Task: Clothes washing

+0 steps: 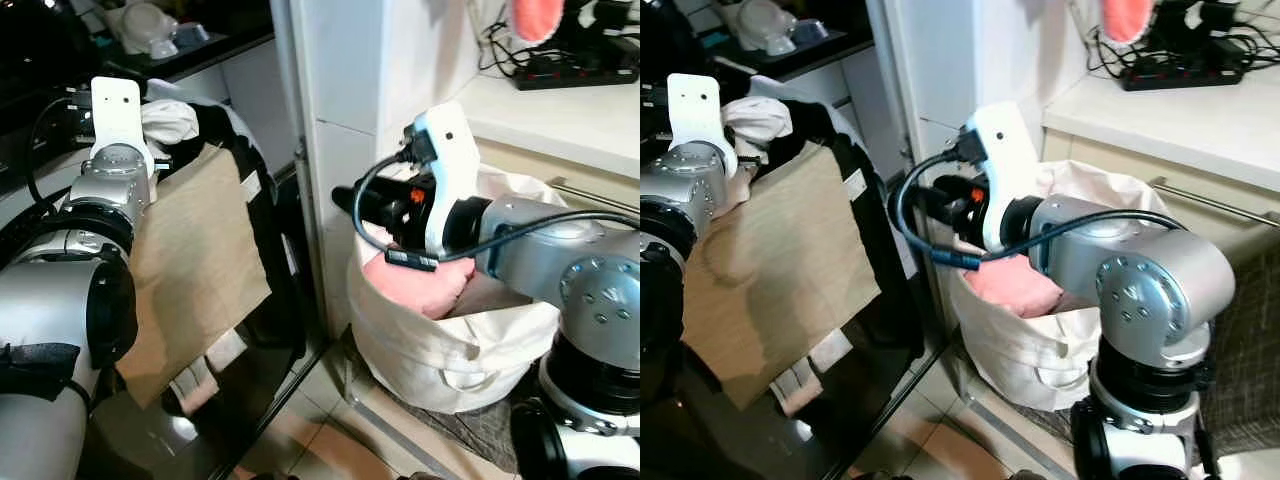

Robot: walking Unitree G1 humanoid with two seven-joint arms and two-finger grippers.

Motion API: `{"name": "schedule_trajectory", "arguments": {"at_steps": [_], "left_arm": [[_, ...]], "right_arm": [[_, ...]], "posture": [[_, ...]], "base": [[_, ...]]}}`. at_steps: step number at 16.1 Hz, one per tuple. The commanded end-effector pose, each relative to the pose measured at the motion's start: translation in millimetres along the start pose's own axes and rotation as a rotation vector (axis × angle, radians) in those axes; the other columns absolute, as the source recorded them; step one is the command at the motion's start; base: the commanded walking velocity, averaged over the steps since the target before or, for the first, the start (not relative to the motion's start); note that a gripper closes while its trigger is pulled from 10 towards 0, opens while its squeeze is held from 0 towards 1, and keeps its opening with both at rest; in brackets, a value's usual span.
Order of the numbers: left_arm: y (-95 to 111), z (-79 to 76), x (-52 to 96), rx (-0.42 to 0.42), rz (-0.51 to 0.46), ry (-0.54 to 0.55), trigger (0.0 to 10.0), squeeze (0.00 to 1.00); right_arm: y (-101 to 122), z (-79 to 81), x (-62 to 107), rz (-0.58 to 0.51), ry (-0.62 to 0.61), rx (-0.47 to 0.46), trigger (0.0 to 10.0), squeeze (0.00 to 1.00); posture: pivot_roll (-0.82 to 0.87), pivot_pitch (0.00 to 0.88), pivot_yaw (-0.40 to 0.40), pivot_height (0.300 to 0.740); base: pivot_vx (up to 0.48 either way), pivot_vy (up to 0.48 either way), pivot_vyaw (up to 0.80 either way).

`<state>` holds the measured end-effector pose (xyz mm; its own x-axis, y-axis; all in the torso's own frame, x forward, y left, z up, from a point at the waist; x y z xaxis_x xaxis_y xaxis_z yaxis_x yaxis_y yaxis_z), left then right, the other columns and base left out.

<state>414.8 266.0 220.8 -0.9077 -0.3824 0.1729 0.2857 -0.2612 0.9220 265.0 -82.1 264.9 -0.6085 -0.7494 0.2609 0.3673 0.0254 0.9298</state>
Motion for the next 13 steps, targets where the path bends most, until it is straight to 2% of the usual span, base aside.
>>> {"name": "schedule_trajectory", "arguments": {"at_steps": [1,2,5,6,7,8,9,13], "left_arm": [[16,14.4,-0.3,0.029,-0.030,0.043,10.0,1.00],[22,20.4,-0.1,0.023,-0.050,0.068,10.0,1.00],[35,33.6,1.1,-0.002,-0.099,0.140,10.0,1.00],[44,44.9,2.8,-0.051,-0.142,0.218,10.0,1.00],[53,57.2,5.7,-0.165,-0.187,0.325,10.0,1.00],[54,57.9,5.9,-0.181,-0.189,0.331,10.0,1.00],[49,54.4,4.7,-0.193,-0.165,0.308,10.0,0.00],[49,52.2,5.3,-0.137,-0.165,0.335,10.0,0.00]], "right_arm": [[-3,16.1,0.3,0.038,0.101,0.058,10.0,0.00],[-5,21.0,1.6,0.061,0.131,0.086,10.0,0.00],[-5,15.2,0.8,0.053,0.090,0.076,10.0,0.00],[-2,9.4,-0.3,0.037,0.047,0.061,10.0,0.00],[0,4.4,-2.3,0.021,0.003,0.048,10.0,0.00],[1,4.3,-2.3,0.021,0.004,0.049,10.0,0.00],[0,4.6,-2.3,0.024,0.005,0.054,10.0,0.00],[0,3.6,-1.8,0.024,-0.008,0.055,10.0,0.00]], "posture": [[-0.30,0.000,0.157,0.740],[-0.29,0.000,0.154,0.740],[-0.28,0.000,0.150,0.740],[-0.28,0.000,0.148,0.740],[-0.28,0.000,0.147,0.740],[-0.28,0.000,0.147,0.740],[-0.28,0.000,0.148,0.740],[-0.28,0.000,0.152,0.740]], "base": [[0.000,0.000,0.00],[0.000,0.000,0.00],[0.000,0.000,0.00],[0.000,0.000,0.00],[0.000,0.000,0.00],[0.000,0.000,0.00],[0.000,0.000,0.00],[0.000,0.000,0.00]]}}
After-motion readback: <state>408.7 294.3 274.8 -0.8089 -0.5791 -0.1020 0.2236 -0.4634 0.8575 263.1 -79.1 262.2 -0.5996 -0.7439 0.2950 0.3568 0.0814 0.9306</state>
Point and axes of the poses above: a point about 5 cm out from each wrist's last joint towards the gripper, its own x axis pointing back from the gripper into the wrist, its own y axis along the axis of the wrist's last joint, z = x × y, the point moved 1 cm from there along -x, pointing out of the wrist towards the gripper, and after that the axes turned 8 degrees about -x, right-handed, at the moved point
